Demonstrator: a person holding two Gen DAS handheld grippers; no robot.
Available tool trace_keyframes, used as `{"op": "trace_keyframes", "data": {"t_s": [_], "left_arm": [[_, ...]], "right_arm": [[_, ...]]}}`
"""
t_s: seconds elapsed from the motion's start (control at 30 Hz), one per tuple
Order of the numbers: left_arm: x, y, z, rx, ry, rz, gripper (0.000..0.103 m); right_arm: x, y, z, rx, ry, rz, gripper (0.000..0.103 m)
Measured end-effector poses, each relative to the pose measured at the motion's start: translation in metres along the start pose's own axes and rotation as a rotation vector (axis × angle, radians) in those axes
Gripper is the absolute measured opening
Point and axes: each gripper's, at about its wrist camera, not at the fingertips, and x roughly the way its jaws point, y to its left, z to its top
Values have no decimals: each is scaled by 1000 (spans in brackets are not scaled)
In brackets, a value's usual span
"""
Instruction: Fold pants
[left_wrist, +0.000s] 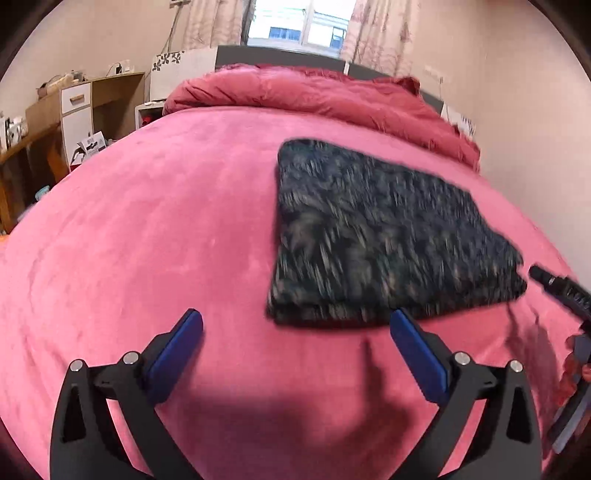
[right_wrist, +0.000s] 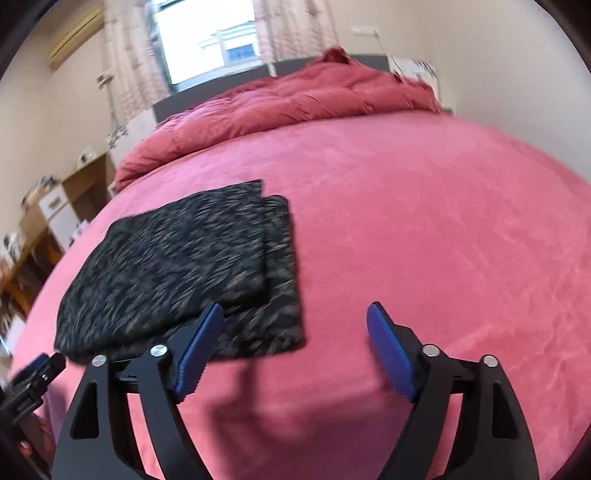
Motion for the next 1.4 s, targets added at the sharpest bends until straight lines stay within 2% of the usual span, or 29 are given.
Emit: {"op": "trace_keyframes", "data": {"t_s": [0.07, 0.17, 0.27, 0.37, 0.47, 0.6, 0.97, 1.4], "left_arm": [[-2, -6, -7, 36, 27, 64, 101], [-10, -16, -16, 74, 55, 152, 101], [-35, -26, -24, 101, -25, 177, 101], [-60, -32, -33, 107, -105, 195, 101], [-79, -35, -42, 104, -149, 207, 101], [-95, -38, -55, 116, -160, 249, 101], [-103, -31, -57, 77, -127, 221, 101], [-103, -32, -51, 61, -120, 218, 101]], "right_arm": [[-13, 15, -10, -46, -9, 4, 81], [-31, 32, -27, -80, -14, 30, 89], [-48, 45, -41, -109, -31, 41, 91], [-63, 57, -53, -141, -52, 32, 97], [-72, 64, -61, -155, -57, 20, 99], [-78, 70, -71, -161, -46, 11, 99], [-90, 75, -76, -155, -83, 33, 99], [-89, 78, -76, -152, -75, 35, 99]]}}
